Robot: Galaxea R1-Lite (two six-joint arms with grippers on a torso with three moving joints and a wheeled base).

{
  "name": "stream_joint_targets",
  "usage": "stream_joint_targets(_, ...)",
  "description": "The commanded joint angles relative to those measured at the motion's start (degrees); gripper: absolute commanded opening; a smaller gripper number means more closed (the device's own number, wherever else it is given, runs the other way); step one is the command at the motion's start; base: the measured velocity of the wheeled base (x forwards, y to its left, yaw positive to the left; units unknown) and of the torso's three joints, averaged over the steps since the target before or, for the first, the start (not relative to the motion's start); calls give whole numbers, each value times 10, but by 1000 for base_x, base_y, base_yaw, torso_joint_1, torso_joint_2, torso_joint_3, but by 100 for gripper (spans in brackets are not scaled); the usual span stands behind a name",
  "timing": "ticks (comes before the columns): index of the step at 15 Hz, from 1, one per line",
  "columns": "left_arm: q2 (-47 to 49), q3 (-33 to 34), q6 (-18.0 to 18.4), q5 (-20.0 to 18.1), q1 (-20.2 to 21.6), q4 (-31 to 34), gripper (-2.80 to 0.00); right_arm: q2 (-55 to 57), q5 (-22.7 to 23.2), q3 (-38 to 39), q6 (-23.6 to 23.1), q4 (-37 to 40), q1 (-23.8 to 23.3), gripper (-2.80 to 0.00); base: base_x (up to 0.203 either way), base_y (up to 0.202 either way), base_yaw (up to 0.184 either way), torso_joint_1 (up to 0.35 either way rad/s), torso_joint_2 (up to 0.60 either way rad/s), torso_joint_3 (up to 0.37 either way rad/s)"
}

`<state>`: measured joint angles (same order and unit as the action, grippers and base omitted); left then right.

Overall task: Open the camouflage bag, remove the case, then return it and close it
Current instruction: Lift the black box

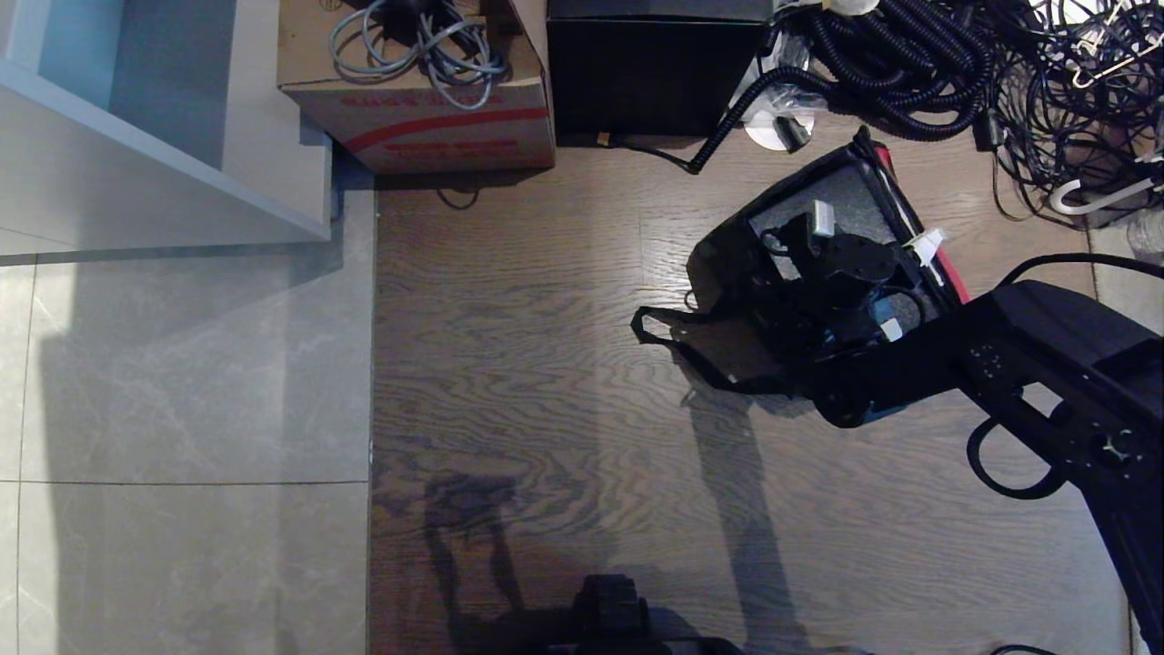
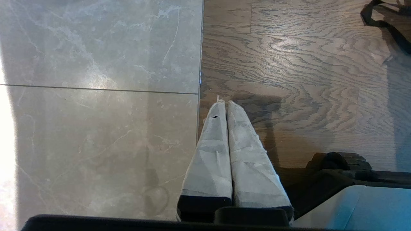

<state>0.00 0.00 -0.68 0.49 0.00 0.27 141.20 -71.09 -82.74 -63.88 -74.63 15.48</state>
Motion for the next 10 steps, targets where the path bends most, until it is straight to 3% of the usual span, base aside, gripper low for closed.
stream_joint_targets(1, 0, 0, 0, 0, 0, 0, -280, 2, -30, 11, 0, 6, -1, 0, 0, 0, 0, 0, 0, 0)
stream_joint_targets(10, 0, 0, 0, 0, 0, 0, -280, 64, -91, -26, 12, 27, -58, 0, 0, 0, 0, 0, 0, 0)
